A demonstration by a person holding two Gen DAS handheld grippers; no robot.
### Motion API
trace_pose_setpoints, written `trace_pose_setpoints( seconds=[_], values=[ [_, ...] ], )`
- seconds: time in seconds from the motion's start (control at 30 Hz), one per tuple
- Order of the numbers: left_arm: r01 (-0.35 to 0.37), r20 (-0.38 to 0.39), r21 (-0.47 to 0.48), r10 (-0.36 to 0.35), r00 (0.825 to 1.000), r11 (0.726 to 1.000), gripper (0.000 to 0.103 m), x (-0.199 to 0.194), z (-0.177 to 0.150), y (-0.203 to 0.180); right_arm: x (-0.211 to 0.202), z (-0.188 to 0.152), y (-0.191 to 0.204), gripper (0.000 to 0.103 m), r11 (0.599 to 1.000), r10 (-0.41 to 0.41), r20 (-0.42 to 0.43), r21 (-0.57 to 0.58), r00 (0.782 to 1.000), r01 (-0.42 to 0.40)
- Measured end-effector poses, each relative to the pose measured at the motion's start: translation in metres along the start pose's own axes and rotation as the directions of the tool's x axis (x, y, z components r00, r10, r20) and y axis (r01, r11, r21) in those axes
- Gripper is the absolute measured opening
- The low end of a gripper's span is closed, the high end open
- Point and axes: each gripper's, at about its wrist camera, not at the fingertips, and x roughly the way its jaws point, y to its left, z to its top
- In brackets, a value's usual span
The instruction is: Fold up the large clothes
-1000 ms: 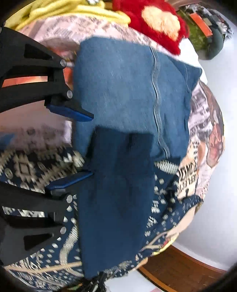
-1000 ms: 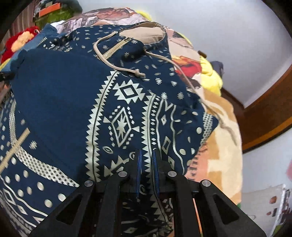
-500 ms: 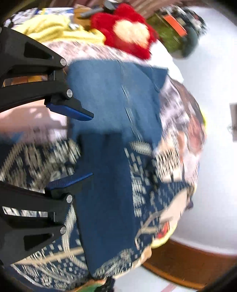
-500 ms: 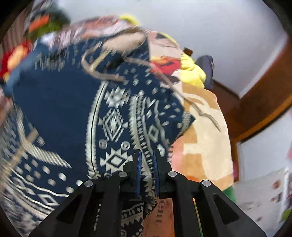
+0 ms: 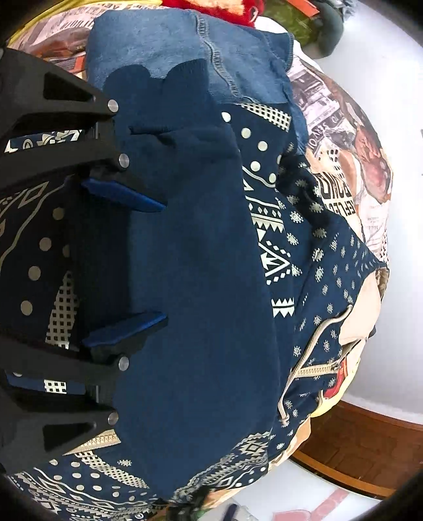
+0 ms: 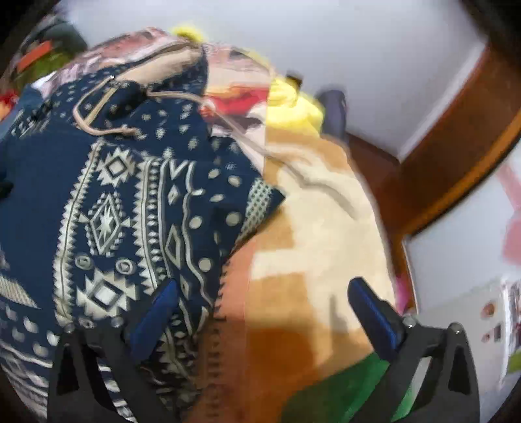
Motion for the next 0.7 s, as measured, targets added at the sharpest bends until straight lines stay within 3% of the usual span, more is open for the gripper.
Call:
trace_pose_setpoints(
  seconds=[0.07, 0.17, 0.33, 0.4, 0.5, 0.7],
  values=[
    [-0.007, -0.005, -0.002, 0.007, 1.0, 1.0, 0.065, -0.002, 0.0, 0.0, 0.002, -0.003, -0.012, 0.103, 0.994, 0.086, -0.032, 0.064, 0.996, -0.084],
    [-0.029, -0.014, 0.013, 0.029, 0.999, 0.999, 0.065, -0.007, 0.002, -0.002, -0.006, 0.0, -0.025, 0.103, 0.984, 0.136, -0.033, 0.118, 0.99, -0.131],
    [-0.021, 0.006, 0.022, 0.021, 1.0, 1.0, 0.065, -0.029, 0.018, -0.003, -0.037, 0.016, -0.031, 0.103, 0.967, 0.216, 0.042, 0.129, 0.976, -0.22],
    [-0.032, 0.037, 0.021, 0.031, 0.999, 0.999, 0.068, -0.043, 0.032, -0.002, -0.049, 0.032, -0.029, 0.103, 0.964, 0.235, 0.081, 0.112, 0.969, -0.243],
    [-0.052, 0.094, 0.012, 0.051, 0.994, 0.999, 0.081, -0.061, 0.059, 0.002, -0.062, 0.059, -0.021, 0.103, 0.958, 0.256, 0.138, 0.099, 0.957, -0.271],
    [-0.036, 0.156, -0.02, 0.038, 0.987, 0.999, 0.088, -0.067, 0.124, 0.012, -0.05, 0.125, -0.011, 0.103, 0.933, 0.314, 0.181, 0.125, 0.932, -0.339]
  ],
)
